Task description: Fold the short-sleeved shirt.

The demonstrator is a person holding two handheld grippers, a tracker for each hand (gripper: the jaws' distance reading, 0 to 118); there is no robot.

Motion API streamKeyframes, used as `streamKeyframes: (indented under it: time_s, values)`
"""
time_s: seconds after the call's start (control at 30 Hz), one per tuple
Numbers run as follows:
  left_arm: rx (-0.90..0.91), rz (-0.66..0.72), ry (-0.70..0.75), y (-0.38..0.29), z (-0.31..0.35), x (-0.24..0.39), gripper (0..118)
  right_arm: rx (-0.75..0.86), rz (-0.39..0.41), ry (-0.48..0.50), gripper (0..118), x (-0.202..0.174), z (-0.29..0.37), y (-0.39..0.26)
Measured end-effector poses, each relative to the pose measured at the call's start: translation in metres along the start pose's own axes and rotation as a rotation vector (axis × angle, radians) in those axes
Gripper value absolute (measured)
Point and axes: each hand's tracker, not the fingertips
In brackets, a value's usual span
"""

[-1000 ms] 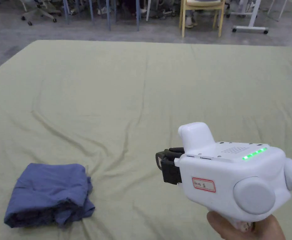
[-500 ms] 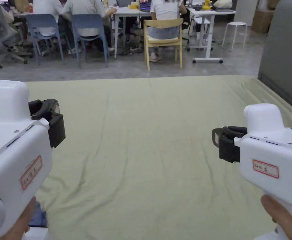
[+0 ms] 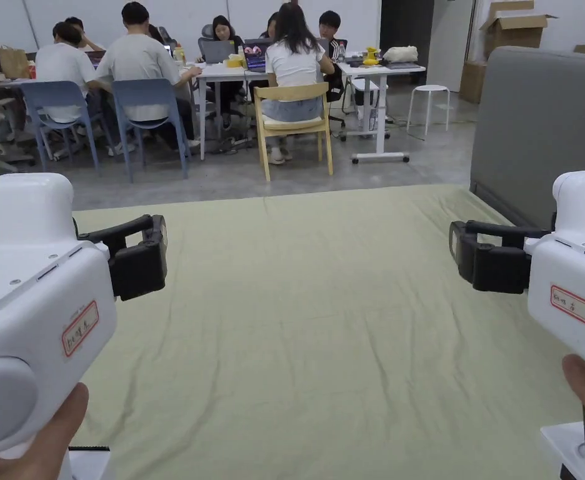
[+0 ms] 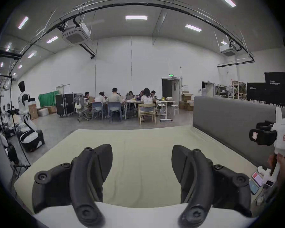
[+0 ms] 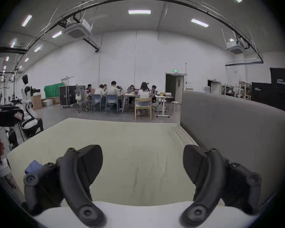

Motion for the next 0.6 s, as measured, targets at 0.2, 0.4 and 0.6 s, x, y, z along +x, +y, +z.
streamKeyframes:
  time_s: [0.2,0.4,0.6]
  values:
    - [-0.004,-0.001,0.034,-0.001,0.001,-0.004,97,0.023,0.030,-0.015,107,-0.008,0.001,0.000]
    - [-0.004,-0.001,0.063,-0.003,0.002,-0.013,97,0.059,0.047,-0.030,107,-0.012,0.003,0.007]
    - [-0.011,0.008,0.082,-0.006,0.001,-0.018,97,0.068,0.044,-0.033,107,-0.013,0.003,0.009]
